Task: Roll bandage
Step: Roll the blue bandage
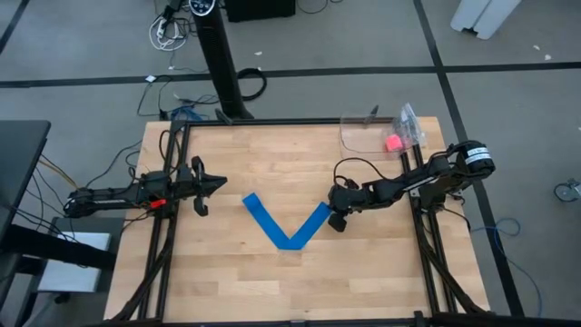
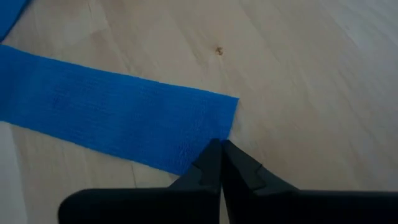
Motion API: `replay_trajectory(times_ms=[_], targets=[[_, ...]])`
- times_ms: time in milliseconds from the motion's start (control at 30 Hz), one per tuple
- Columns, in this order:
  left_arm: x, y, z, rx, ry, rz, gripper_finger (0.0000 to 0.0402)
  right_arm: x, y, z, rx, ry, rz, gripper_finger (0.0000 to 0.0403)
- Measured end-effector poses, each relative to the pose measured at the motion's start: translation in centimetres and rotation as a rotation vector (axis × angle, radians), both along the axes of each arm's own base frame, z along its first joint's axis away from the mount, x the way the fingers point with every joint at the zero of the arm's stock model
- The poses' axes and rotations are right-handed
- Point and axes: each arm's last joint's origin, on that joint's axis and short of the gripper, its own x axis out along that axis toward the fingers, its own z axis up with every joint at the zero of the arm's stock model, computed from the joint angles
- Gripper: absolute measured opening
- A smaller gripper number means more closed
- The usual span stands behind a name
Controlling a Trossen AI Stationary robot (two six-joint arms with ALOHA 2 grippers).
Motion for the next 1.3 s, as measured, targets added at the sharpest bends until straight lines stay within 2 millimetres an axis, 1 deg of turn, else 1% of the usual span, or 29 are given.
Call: replay_trajectory(times_ms=[167, 267, 400, 500, 633, 700, 833, 1000, 1100, 1300], targets=[[0.0, 0.0, 0.0, 0.0, -0.001, 0.0, 0.0033, 1.1, 1.1, 1.3, -0.035, -0.023, 0.051, 0.0004], [0.0, 0.0, 0.0, 0.0, -0.001, 0.0, 0.0033, 1.7, 2.4, 2.4, -0.047, -0.048, 0.106, 0.0003], [0.0, 0.0, 0.0, 0.0, -0.001, 0.0, 0.0033, 2.3, 4.7, 3.9, -0.095, -0.069, 0.175, 0.0002], [0.0, 0.0, 0.0, 0.0, -0.001, 0.0, 0.0033, 2.5, 6.8, 5.2, -0.139, -0.086, 0.246, 0.0002], [0.0, 0.0, 0.0, 0.0, -0.002, 0.0, 0.0033, 2.4, 9.8, 6.8, -0.153, -0.131, 0.345, 0.0001], [0.0, 0.0, 0.1, 0.0, -0.008, 0.0, 0.0033, 2.1, 11.1, 7.3, -0.145, -0.149, 0.385, 0.0002], [0.0, 0.0, 0.1, 0.0, -0.007, 0.0, 0.0033, 1.2, 13.1, 7.5, -0.097, -0.154, 0.437, 0.0003], [0.0, 0.0, 0.1, -0.026, -0.013, -0.002, 0.0033, 0.0, 14.8, 7.4, -0.061, -0.143, 0.481, 0.0003], [0.0, 0.0, 0.1, -0.047, -0.018, -0.004, 0.0033, -0.5, 15.5, 7.4, -0.052, -0.142, 0.515, 0.0004], [0.0, 0.0, 0.1, -0.048, -0.017, -0.004, 0.0033, -1.0, 16.3, 7.4, -0.03, -0.14, 0.534, 0.0009]])
